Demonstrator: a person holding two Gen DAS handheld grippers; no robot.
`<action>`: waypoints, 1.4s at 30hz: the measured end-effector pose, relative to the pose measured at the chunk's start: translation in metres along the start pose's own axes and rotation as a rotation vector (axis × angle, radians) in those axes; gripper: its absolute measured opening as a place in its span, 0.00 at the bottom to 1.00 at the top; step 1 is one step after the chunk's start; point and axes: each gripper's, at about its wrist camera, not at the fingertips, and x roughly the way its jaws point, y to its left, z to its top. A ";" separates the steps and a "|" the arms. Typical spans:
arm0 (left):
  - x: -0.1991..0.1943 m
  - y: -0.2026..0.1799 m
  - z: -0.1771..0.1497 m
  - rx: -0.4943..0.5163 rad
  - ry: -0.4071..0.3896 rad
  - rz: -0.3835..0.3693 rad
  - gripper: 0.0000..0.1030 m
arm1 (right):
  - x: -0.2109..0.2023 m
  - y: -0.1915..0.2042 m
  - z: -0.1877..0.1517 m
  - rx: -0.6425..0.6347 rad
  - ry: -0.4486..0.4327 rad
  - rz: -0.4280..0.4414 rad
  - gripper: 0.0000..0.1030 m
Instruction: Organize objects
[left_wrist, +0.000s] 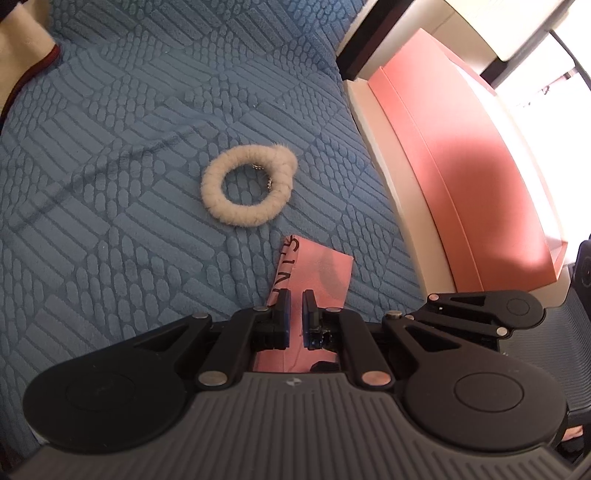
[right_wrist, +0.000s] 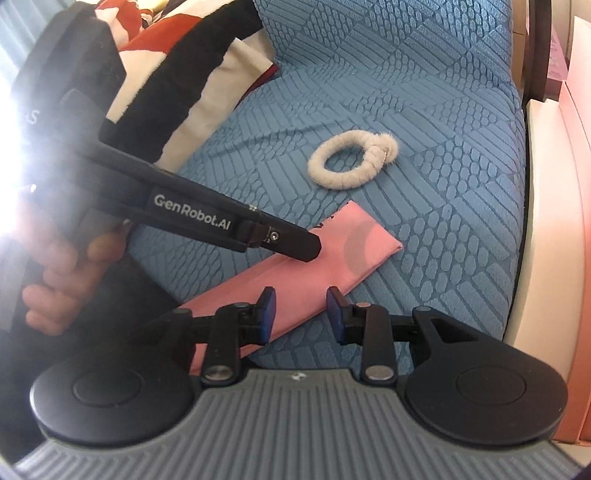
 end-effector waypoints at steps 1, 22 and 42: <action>0.000 -0.001 -0.002 -0.005 -0.005 0.004 0.09 | 0.001 0.000 0.001 -0.001 0.001 -0.001 0.33; -0.006 -0.007 -0.037 -0.123 -0.070 0.021 0.09 | -0.005 -0.018 -0.001 0.141 0.005 -0.007 0.41; -0.011 -0.006 -0.039 -0.181 -0.082 -0.001 0.09 | 0.005 -0.074 0.019 0.433 -0.119 0.109 0.49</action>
